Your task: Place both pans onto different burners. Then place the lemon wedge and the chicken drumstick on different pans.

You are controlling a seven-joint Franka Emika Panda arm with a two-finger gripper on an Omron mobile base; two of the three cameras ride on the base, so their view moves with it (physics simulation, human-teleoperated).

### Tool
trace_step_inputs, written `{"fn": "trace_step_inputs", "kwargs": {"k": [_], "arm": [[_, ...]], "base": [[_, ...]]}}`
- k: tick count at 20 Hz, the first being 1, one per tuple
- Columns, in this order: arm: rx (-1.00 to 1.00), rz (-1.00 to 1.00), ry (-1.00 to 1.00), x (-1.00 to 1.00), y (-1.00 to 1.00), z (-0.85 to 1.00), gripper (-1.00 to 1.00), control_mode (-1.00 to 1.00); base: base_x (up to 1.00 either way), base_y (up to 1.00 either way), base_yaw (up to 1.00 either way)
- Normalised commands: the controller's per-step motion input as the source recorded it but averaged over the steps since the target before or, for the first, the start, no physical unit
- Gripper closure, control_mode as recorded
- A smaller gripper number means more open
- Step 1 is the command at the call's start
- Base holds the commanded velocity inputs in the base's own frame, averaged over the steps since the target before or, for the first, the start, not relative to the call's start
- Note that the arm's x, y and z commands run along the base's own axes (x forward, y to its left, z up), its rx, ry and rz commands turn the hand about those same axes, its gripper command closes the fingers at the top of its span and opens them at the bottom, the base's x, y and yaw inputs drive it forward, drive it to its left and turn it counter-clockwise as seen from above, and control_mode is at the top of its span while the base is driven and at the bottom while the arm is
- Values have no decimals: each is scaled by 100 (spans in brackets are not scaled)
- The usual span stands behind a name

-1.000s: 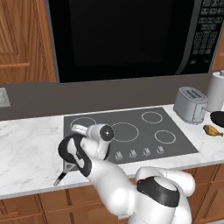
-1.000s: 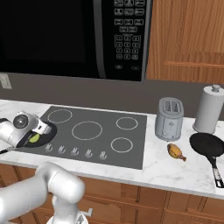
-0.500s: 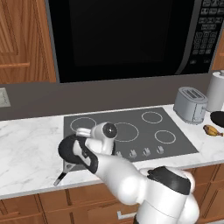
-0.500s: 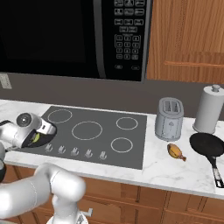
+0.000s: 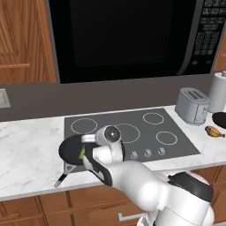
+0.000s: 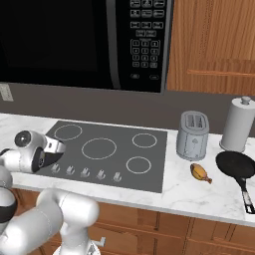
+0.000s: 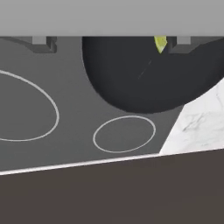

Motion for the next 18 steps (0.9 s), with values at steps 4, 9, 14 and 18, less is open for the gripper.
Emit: {"fn": "trace_step_inputs", "kwargs": {"k": [4, 9, 14, 18], "arm": [[-4, 6, 0, -2, -29, 26, -100, -100], [0, 4, 0, -4, -29, 23, -100, -100], [0, 3, 1, -9, -31, 16, -100, -100], [-1, 1, 1, -18, -30, 18, -100, -100]], "base": [[0, 0, 0], [0, 0, 0], [0, 0, 0], [0, 0, 0]]}}
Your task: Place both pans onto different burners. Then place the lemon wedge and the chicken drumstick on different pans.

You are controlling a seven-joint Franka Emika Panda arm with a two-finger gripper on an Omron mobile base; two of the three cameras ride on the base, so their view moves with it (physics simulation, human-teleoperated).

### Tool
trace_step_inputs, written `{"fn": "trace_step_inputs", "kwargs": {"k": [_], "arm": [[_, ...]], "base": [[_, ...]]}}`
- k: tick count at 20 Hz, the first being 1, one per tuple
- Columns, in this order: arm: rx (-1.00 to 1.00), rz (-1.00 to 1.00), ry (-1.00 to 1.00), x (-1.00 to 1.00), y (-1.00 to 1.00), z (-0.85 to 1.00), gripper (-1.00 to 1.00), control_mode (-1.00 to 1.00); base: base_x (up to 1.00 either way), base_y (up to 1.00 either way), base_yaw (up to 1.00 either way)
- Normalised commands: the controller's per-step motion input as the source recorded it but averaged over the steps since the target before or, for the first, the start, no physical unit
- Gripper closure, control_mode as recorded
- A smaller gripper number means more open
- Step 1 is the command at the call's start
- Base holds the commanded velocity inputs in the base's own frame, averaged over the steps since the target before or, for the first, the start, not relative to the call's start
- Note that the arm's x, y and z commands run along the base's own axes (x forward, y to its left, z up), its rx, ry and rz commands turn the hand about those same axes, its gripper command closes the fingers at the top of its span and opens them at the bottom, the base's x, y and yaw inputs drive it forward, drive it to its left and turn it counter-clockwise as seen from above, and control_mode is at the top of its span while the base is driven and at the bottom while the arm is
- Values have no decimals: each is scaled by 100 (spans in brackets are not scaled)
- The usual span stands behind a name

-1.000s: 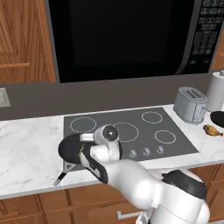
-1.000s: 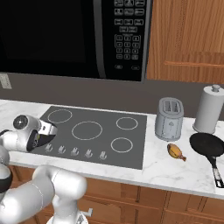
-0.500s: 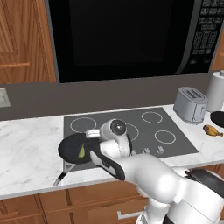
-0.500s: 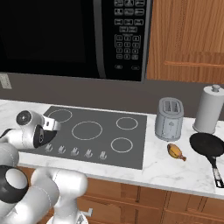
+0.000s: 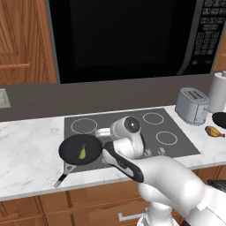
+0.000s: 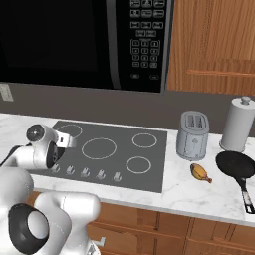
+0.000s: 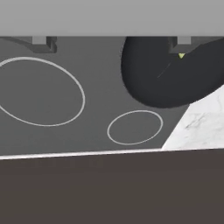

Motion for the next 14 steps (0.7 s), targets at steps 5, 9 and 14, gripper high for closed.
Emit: {"fn": "trace_step_inputs", "kwargs": {"k": [5, 9, 14], "arm": [[0, 1, 0, -24, -28, 26, -100, -100], [0, 0, 0, -22, -24, 27, -100, -100], [-2, 0, 0, -21, -24, 14, -100, -100]], "base": [[0, 0, 0], [0, 0, 0], [0, 0, 0]]}}
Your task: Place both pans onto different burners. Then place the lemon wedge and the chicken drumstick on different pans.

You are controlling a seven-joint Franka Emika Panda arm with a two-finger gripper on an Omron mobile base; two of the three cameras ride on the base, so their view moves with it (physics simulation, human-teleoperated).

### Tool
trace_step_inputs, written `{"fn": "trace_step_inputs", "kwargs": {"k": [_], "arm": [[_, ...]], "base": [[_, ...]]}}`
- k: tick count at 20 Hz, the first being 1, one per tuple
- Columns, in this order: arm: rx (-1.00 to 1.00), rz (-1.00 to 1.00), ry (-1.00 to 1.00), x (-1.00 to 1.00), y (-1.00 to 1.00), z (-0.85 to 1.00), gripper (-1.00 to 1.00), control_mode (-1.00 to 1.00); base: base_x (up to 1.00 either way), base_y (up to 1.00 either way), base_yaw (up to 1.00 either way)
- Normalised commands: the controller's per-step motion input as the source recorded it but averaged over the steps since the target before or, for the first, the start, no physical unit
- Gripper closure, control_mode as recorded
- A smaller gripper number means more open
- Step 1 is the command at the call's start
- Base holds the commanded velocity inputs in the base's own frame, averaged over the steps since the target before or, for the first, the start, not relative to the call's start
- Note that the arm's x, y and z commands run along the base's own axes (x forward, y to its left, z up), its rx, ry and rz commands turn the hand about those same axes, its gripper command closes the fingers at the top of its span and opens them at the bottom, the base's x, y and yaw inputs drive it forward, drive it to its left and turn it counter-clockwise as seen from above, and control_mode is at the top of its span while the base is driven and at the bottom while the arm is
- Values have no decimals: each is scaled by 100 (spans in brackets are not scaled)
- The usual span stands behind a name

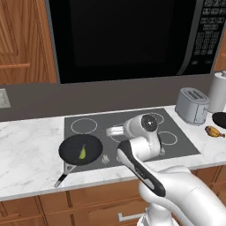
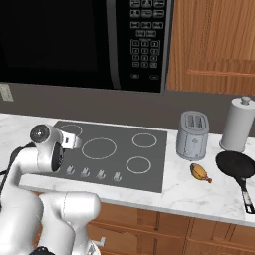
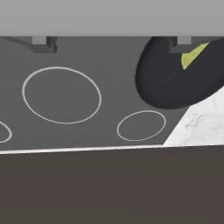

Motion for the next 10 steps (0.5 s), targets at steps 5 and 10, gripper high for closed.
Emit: {"fn": "trace_step_inputs", "kwargs": {"k": [5, 10], "arm": [[-7, 0, 2, -22, -22, 3, -100, -100], [-10, 0, 4, -25, -16, 0, -100, -100]], "base": [[0, 0, 0], [0, 0, 0]]}}
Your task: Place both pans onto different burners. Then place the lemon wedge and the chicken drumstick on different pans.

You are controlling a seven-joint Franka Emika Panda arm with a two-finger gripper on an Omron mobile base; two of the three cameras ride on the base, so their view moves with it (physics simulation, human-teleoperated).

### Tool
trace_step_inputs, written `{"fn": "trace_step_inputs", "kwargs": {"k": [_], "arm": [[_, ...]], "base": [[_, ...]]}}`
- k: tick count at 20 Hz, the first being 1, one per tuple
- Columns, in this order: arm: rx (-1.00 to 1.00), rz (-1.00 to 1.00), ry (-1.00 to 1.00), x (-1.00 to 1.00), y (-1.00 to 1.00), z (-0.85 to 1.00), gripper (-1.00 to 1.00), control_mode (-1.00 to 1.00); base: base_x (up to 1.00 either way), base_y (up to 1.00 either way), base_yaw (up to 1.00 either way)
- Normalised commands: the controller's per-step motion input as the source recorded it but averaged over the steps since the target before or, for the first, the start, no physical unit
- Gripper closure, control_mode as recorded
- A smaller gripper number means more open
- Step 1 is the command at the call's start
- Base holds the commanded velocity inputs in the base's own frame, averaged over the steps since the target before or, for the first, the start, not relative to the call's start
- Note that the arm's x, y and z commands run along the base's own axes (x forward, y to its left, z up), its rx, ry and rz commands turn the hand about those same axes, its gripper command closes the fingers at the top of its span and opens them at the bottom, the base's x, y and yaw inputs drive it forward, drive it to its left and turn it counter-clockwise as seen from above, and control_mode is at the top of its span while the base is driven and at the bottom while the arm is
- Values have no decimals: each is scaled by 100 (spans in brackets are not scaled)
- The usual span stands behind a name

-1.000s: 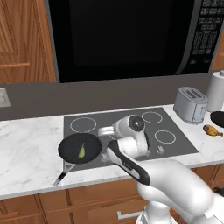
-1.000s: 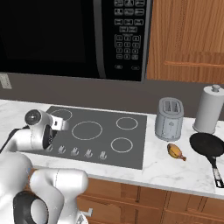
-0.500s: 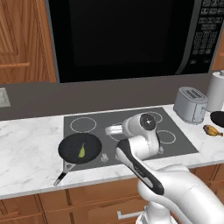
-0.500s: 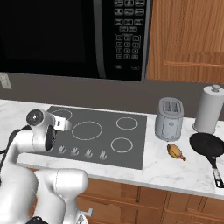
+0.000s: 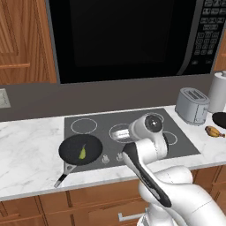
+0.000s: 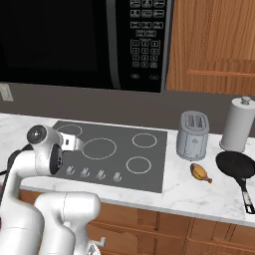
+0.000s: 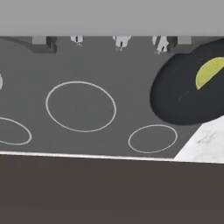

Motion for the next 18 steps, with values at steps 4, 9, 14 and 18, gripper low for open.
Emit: {"fn": "trace_step_inputs", "kwargs": {"k": [4, 9, 14, 18], "arm": [[-3, 0, 4, -21, -23, 0, -100, -100], [0, 2, 5, -13, -30, 0, -100, -100], [0, 2, 7, -2, -35, 0, -100, -100], [-1, 0, 11, 0, -35, -5, -100, -100]], "base": [[0, 0, 0], [0, 0, 0], [0, 0, 0], [0, 0, 0]]}}
